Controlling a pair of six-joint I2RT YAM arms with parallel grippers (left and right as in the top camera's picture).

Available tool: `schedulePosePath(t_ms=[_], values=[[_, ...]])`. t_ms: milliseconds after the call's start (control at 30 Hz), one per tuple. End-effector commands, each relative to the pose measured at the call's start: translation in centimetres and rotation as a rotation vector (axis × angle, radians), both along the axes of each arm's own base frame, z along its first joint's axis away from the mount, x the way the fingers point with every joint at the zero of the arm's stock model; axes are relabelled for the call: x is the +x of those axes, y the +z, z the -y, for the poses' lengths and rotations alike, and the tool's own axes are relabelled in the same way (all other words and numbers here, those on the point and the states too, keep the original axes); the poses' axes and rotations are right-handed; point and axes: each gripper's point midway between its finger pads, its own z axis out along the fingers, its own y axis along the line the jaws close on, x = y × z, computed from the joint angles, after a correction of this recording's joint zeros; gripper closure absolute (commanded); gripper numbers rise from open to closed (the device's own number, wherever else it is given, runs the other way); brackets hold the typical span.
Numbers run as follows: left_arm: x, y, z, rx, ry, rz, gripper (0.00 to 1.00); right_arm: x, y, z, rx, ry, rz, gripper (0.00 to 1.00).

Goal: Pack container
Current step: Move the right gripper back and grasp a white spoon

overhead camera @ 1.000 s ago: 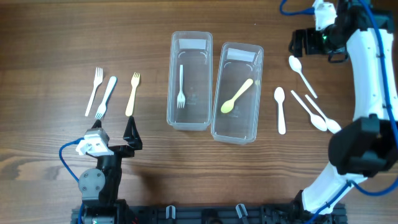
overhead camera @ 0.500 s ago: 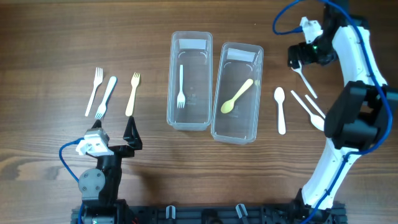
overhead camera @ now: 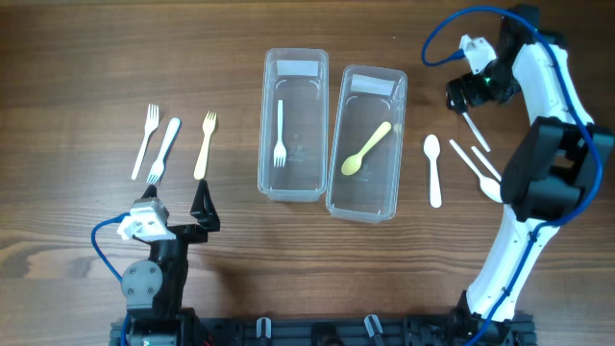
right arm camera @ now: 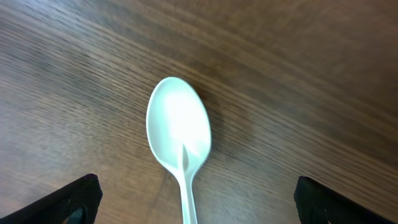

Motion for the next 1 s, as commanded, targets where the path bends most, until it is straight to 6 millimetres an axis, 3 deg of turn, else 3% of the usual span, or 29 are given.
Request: schedulePosePath(t_ms=[0, 333, 733, 967], values=[[0.0, -0.2, 0.0, 0.009, 0.0, -0.002, 0.0, 0.5, -0.7, 0.0, 0.008, 0.018, 0.002, 0.0], [0.0, -0.2, 0.0, 0.009, 0.0, -0.002, 0.0, -2.3, -3.6, -0.2, 0.008, 0.016, -0.106, 0.01], [0.0, -0.2, 0.0, 0.009, 0.0, -0.002, 0.0, -3.3, -4.0, 0.4, -0.03, 0.014, -0.149, 0.0], [0.0, -0.2, 0.0, 0.009, 0.0, -0.002, 0.0, -5.2, -5.9, 0.0, -0.016, 0.017, -0.202, 0.0]])
